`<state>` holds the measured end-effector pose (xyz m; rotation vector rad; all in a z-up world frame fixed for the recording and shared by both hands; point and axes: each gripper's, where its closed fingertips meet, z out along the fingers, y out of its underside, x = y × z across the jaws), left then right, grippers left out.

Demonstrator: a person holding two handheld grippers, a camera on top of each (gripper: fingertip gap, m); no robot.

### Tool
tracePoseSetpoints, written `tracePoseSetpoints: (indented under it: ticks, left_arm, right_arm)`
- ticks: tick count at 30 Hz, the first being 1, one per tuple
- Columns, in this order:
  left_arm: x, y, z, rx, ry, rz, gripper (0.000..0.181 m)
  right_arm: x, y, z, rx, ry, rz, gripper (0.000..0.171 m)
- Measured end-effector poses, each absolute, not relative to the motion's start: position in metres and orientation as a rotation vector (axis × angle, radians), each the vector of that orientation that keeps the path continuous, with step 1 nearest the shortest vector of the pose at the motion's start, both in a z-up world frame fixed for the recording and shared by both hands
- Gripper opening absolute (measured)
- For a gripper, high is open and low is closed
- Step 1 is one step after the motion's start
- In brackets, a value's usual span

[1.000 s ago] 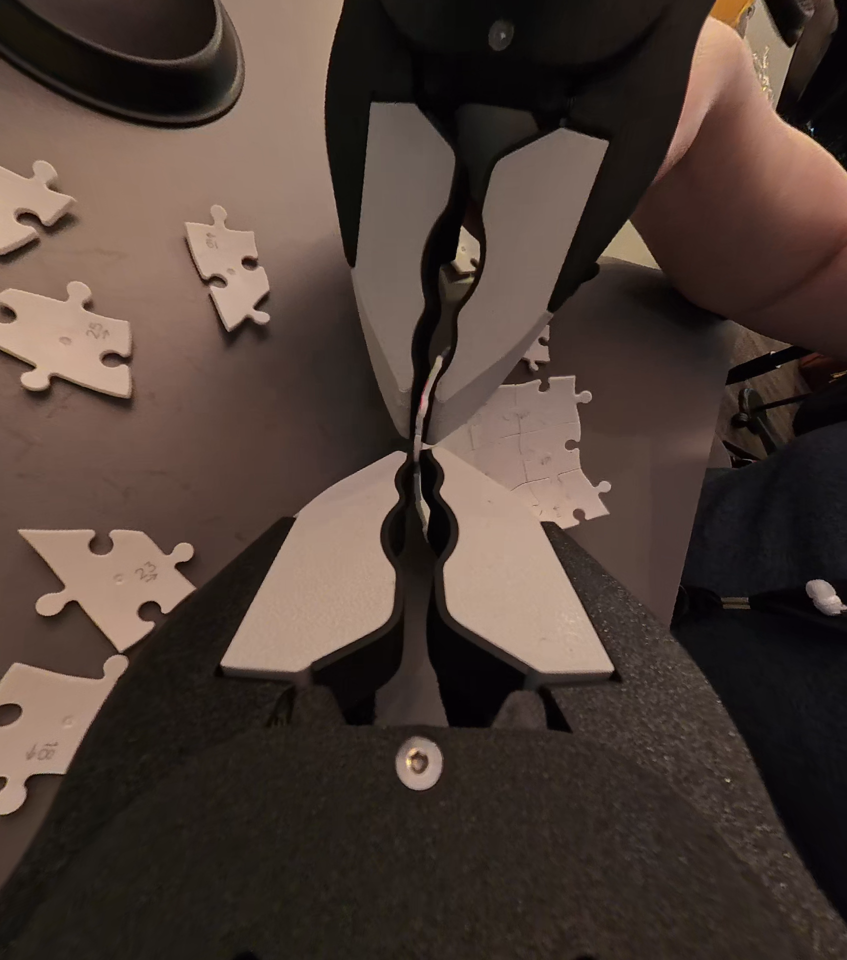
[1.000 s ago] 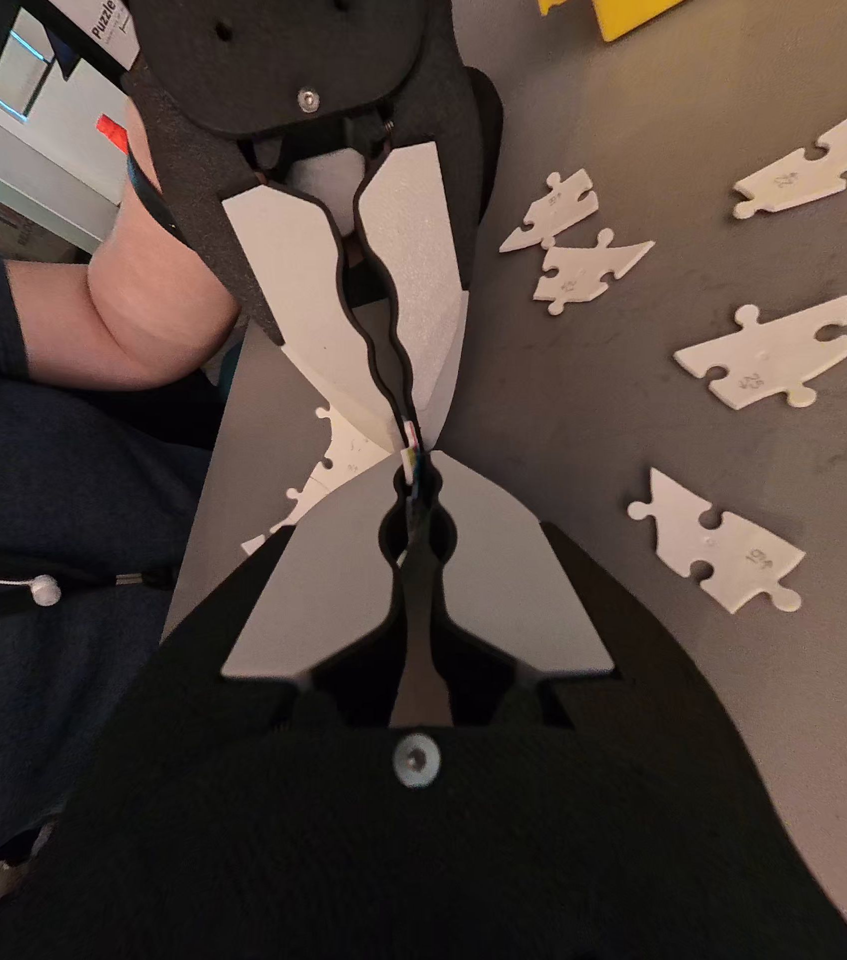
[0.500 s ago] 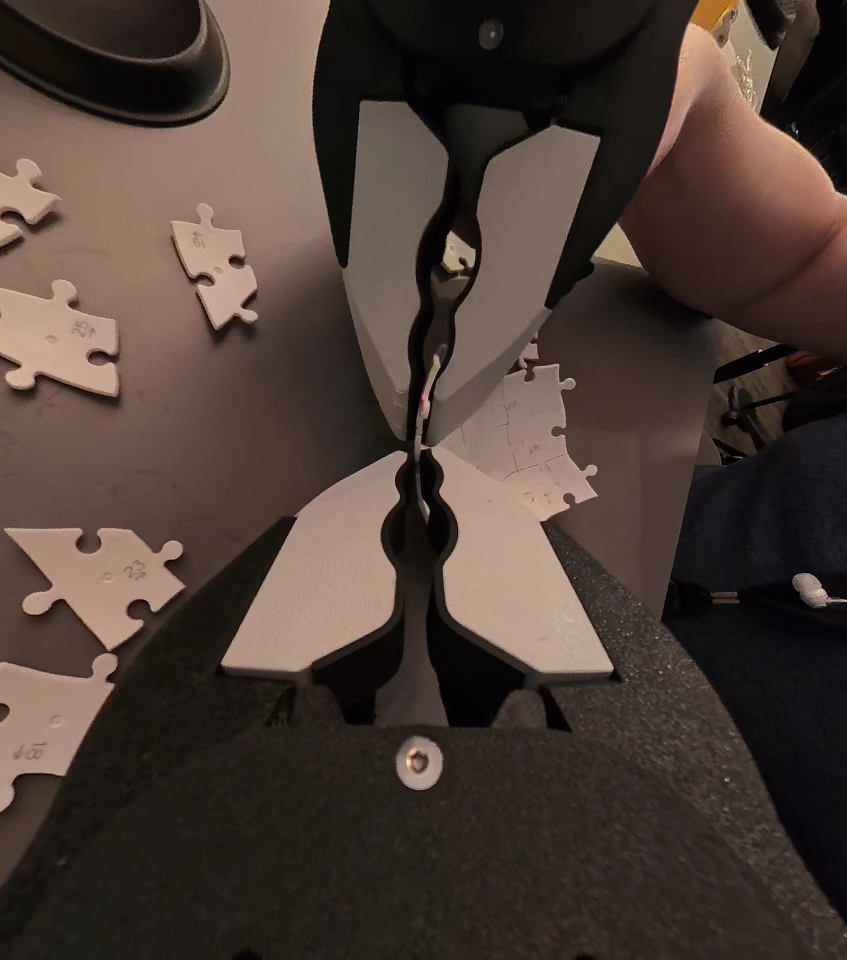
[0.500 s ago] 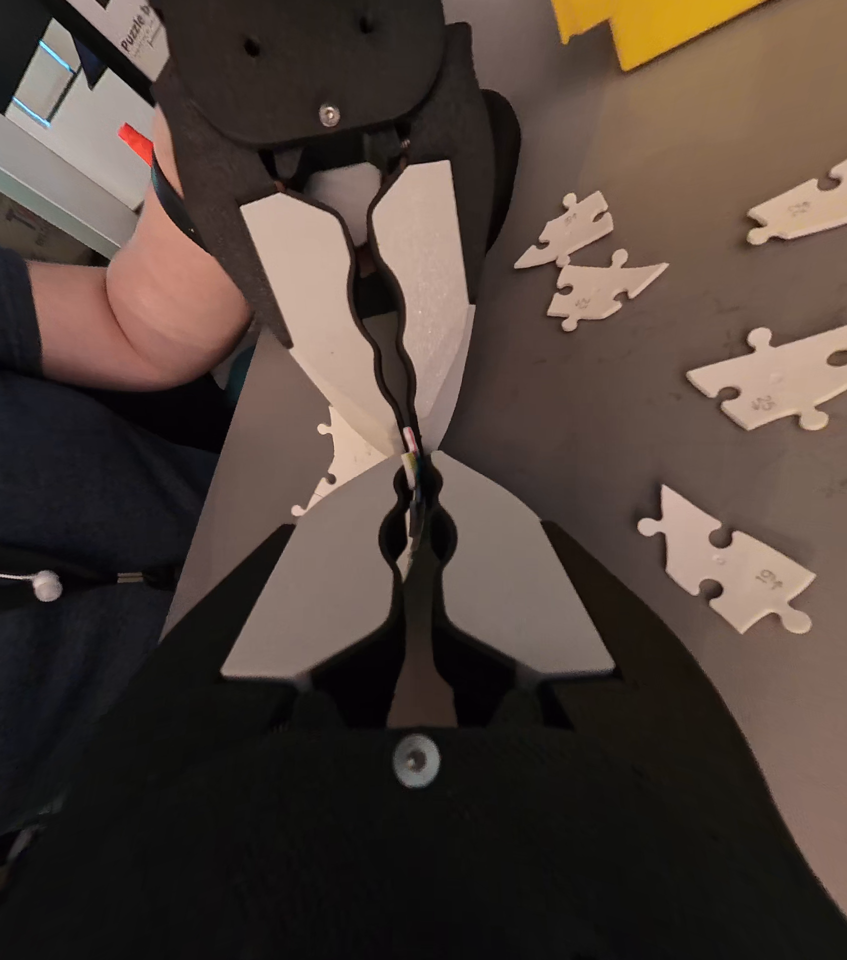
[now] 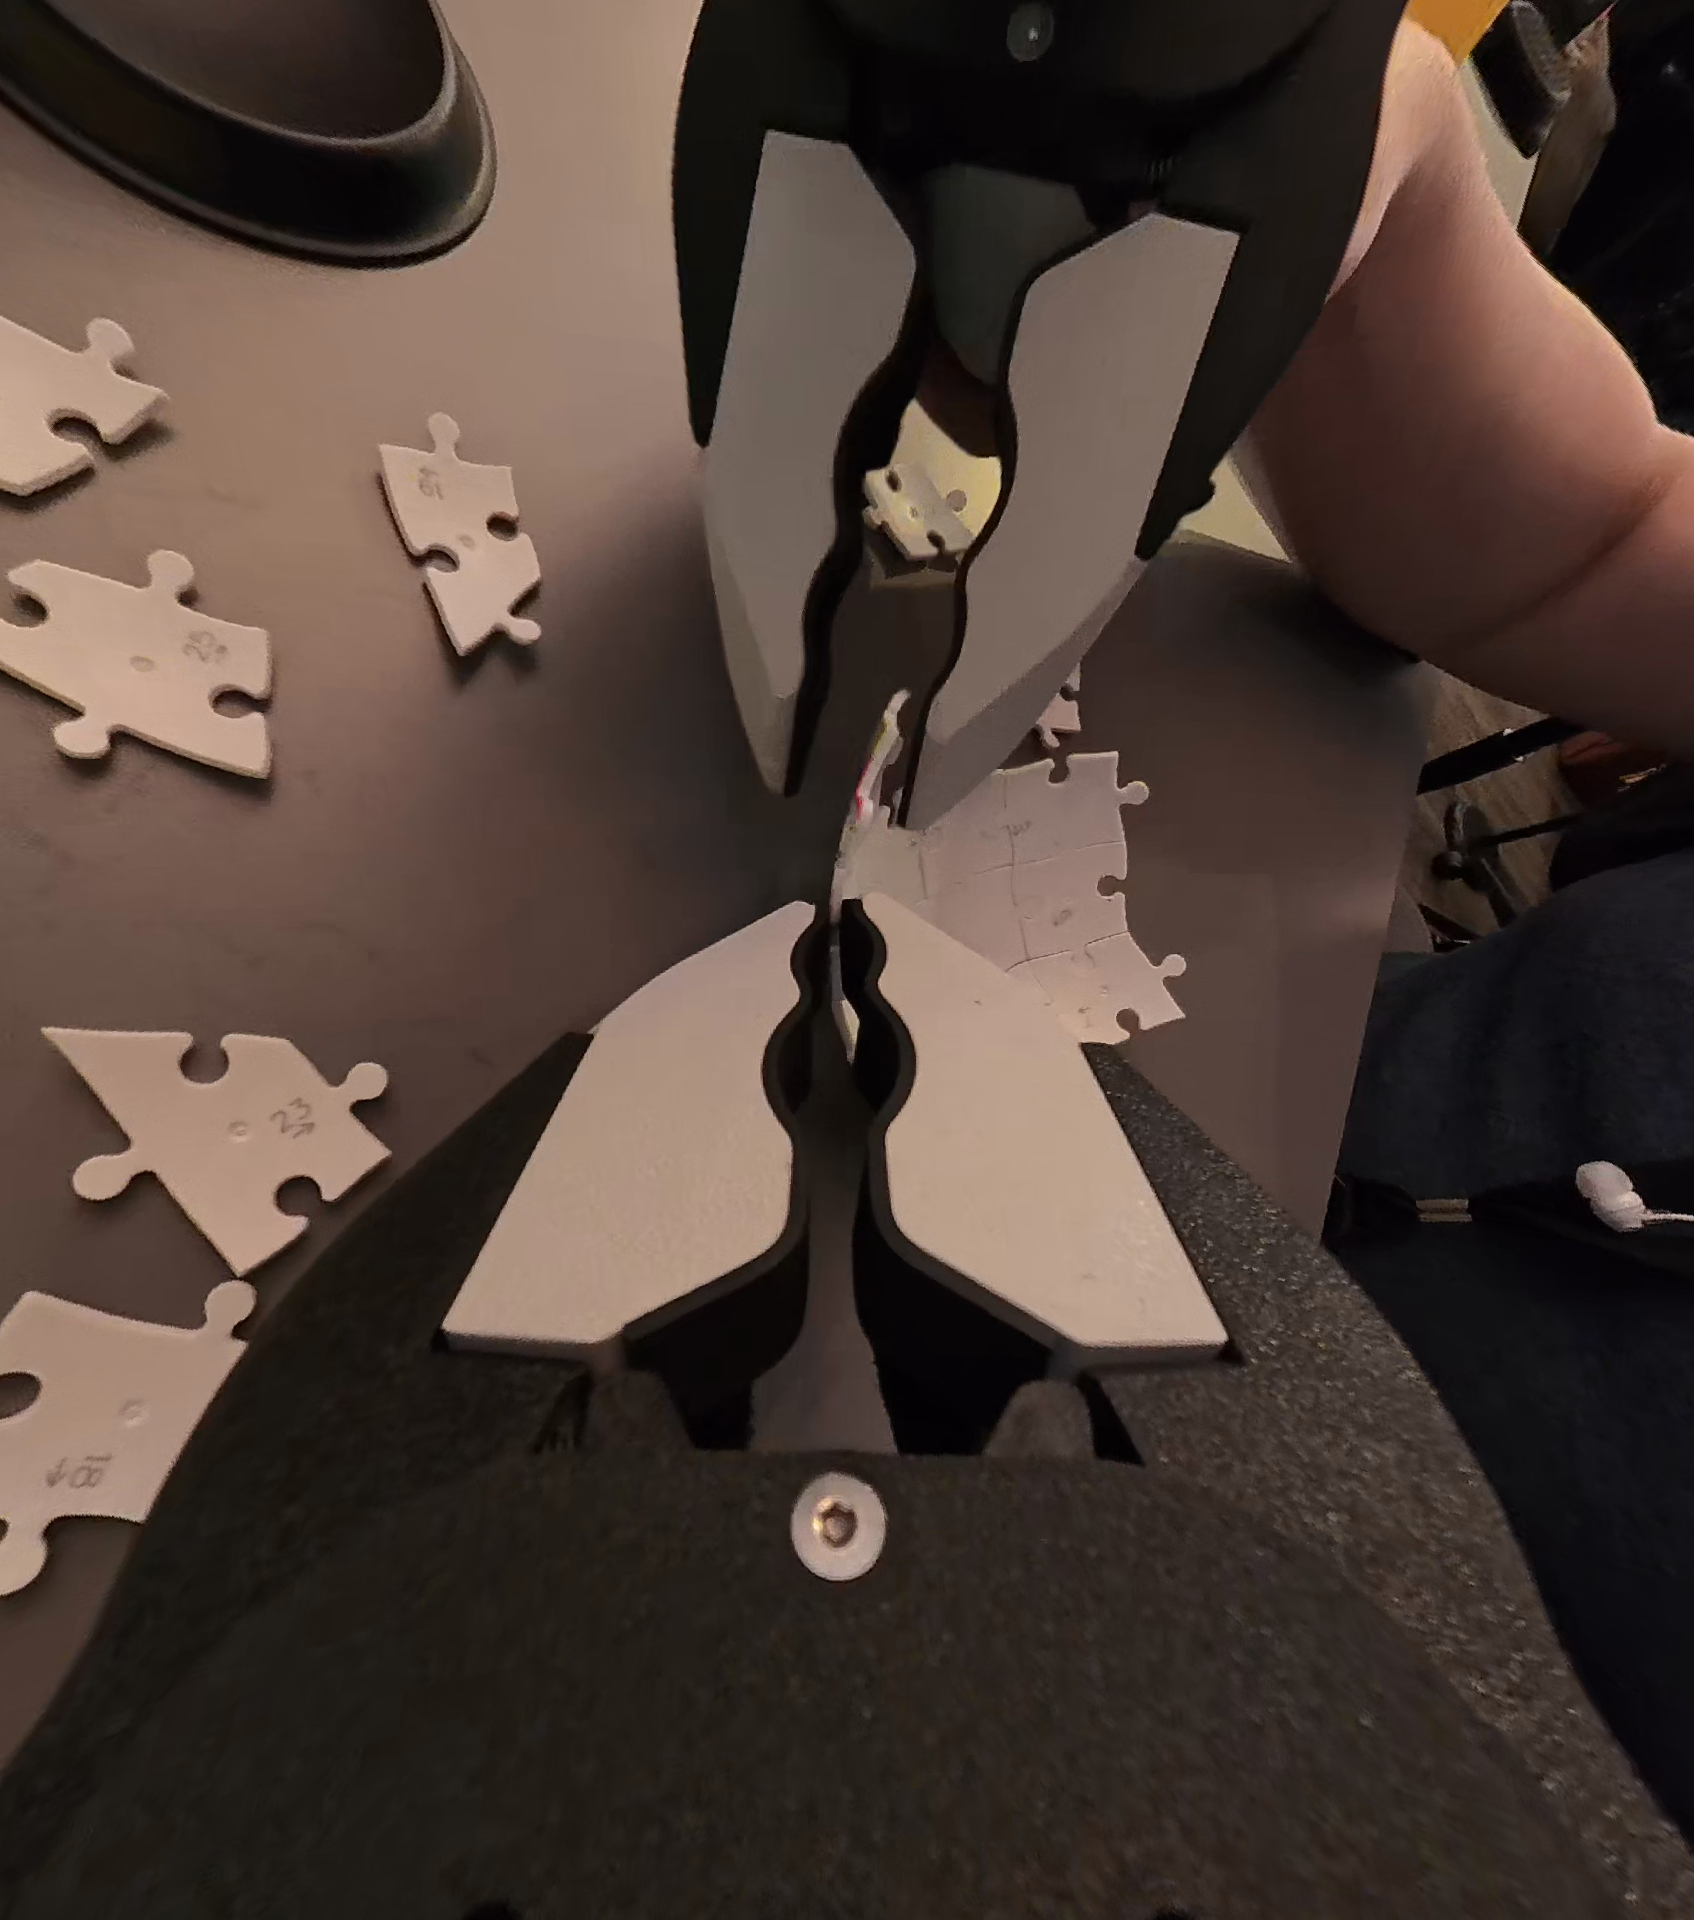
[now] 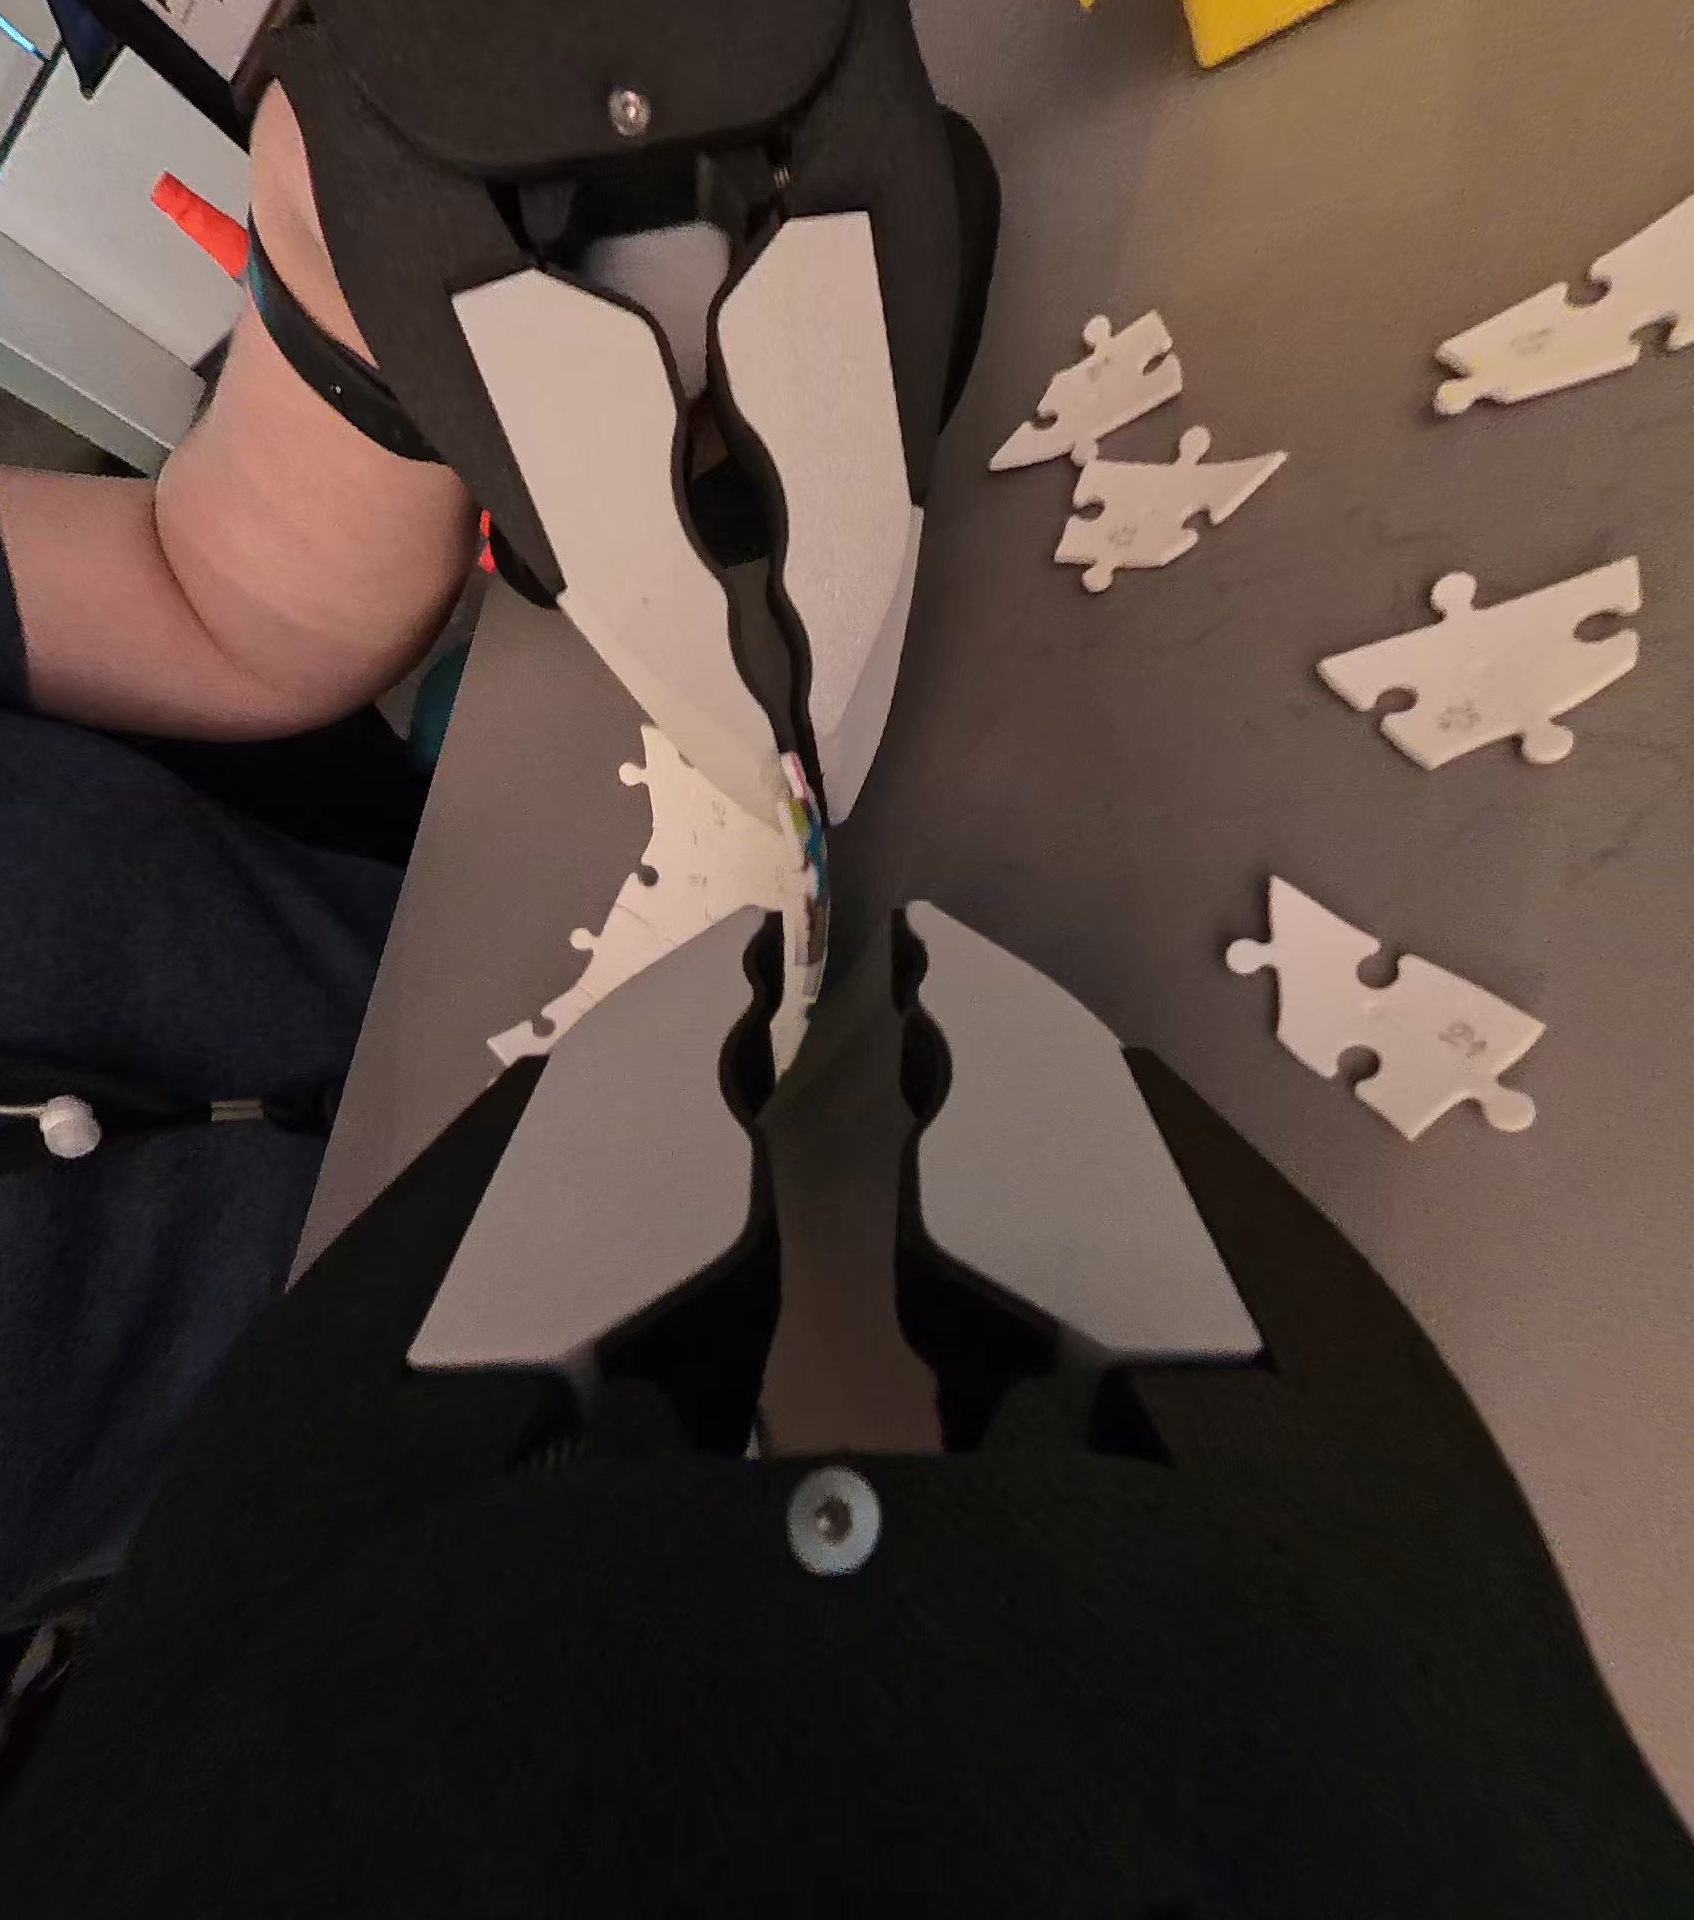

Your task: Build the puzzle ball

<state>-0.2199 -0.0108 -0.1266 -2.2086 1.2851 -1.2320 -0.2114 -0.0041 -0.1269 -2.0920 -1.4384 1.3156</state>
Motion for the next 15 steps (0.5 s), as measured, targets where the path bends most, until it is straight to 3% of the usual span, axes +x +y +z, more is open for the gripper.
tracePoseSetpoints:
  ticks: [3,6,15]
  left_arm:
    - [-0.2196,-0.0108,-0.1263,-2.209,1.287,-1.234,0.002]
    - [-0.2200,-0.0105,-0.1277,-2.215,1.290,-1.226,0.002]
    - [-0.2215,-0.0107,-0.1287,-2.212,1.288,-1.218,0.002]
  right_arm:
    - [-0.2107,-0.0078,-0.1328,-2.132,-1.443,1.327,0.018]
    - [-0.2125,-0.0122,-0.1351,-2.136,-1.467,1.348,0.004]
    - [-0.2134,-0.0115,-0.1373,-2.192,-1.417,1.364,0.003]
